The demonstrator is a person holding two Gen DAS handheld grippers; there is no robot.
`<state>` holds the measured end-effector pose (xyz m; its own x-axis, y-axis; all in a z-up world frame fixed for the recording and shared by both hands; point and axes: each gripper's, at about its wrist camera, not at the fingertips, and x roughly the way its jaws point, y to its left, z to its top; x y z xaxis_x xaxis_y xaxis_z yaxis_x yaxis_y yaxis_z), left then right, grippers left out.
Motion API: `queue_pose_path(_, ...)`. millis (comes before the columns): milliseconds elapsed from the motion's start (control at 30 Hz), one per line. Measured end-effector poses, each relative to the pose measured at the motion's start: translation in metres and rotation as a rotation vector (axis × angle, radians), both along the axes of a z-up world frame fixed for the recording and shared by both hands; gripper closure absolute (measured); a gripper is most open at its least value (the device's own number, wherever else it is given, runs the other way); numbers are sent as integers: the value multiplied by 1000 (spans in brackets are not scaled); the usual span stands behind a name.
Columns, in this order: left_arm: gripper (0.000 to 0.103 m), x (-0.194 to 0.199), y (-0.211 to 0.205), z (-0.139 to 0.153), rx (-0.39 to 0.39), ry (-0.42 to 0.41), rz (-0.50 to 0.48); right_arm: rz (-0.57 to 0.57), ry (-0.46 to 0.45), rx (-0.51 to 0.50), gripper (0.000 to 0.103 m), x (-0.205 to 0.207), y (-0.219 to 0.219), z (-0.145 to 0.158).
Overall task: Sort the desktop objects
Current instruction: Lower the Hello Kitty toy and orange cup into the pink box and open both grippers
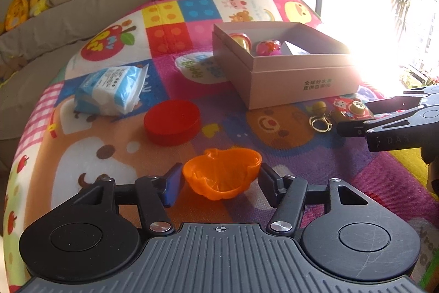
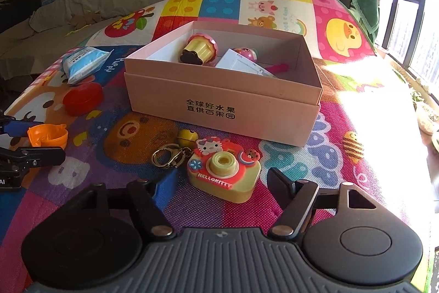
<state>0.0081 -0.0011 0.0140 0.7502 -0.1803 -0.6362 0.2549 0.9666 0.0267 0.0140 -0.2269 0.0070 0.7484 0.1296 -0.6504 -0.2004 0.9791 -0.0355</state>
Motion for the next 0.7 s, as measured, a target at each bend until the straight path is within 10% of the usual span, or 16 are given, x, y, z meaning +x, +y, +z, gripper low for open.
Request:
queue_pose_path(267, 39, -3, -1, 25, -43, -38, -26, 55, 4, 48, 45, -9, -9, 33)
queue_pose_path(500, 39, 16, -17, 109, -89, -275, -92, 47, -259, 161, 45, -32, -53, 158)
queue_pose_path(700, 38, 68, -54, 132, -140, -330, -142, 32, -389, 117, 45, -30, -62, 200)
